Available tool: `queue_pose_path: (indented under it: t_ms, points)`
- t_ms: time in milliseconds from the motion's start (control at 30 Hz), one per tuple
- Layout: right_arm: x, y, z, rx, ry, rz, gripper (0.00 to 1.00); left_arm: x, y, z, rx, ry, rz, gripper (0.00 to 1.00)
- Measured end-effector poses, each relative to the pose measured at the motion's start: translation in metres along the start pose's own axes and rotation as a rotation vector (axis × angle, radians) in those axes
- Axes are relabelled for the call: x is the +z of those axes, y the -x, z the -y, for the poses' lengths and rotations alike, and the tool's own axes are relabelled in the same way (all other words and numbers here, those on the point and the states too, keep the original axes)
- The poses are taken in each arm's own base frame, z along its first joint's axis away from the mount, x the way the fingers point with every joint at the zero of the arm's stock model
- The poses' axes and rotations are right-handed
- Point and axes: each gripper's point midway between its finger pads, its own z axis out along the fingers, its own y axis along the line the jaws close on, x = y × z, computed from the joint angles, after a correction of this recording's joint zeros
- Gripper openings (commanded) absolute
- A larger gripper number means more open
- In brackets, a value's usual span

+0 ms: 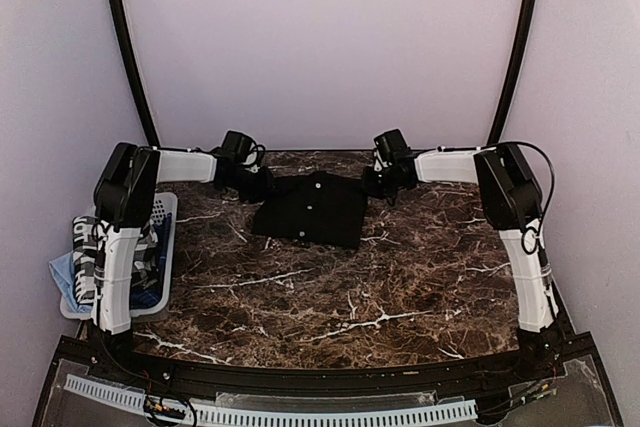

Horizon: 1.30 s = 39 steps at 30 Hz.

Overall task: Fold and stack the long sleeve shirts
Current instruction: Move the square-folded shirt to the center of the board.

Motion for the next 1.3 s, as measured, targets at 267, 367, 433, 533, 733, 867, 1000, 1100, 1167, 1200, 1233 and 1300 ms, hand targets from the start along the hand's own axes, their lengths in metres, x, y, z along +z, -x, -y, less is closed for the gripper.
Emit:
queue_pose_path:
  t_ms: [267,367,433,533,733,867,1000,1100,1167,1200,1233,1300]
  points:
    - [-0.055,0.017,-0.001,-0.033,-0.045,0.058,0.57,-0.056,0.027,0.021,0.036,0.021,0.140,0.77]
    - [-0.081,0.032,-0.016,-0.056,-0.032,0.109,0.53,-0.083,0.039,0.036,0.054,0.003,0.207,0.66]
    - [-0.091,0.036,-0.027,-0.084,-0.025,0.133,0.47,-0.089,0.039,0.038,0.055,-0.008,0.222,0.54]
    - [-0.092,0.029,-0.055,-0.143,0.005,0.133,0.35,-0.083,0.022,0.028,0.053,-0.004,0.190,0.38]
    - [-0.069,0.007,-0.104,-0.246,0.074,0.090,0.21,-0.062,-0.023,0.021,0.069,0.000,0.079,0.28]
    - [-0.041,-0.001,-0.104,-0.259,0.080,0.047,0.20,-0.057,-0.031,0.030,0.087,-0.017,0.062,0.28]
    - [-0.006,-0.012,-0.091,-0.256,0.064,0.000,0.20,-0.044,-0.043,0.027,0.090,-0.008,0.033,0.28]
    - [0.011,-0.026,-0.078,-0.250,0.042,-0.047,0.21,-0.029,-0.057,0.020,0.091,0.008,-0.007,0.28]
    - [0.014,-0.033,-0.073,-0.248,0.033,-0.065,0.21,-0.022,-0.065,0.015,0.091,0.021,-0.030,0.27]
    - [0.014,-0.034,-0.072,-0.249,0.032,-0.067,0.21,-0.020,-0.070,0.015,0.093,0.025,-0.039,0.26]
    - [0.013,-0.035,-0.071,-0.248,0.031,-0.064,0.21,-0.018,-0.072,0.018,0.099,0.023,-0.042,0.26]
    - [0.011,-0.040,-0.068,-0.248,0.031,-0.064,0.20,-0.017,-0.082,0.025,0.114,0.017,-0.052,0.25]
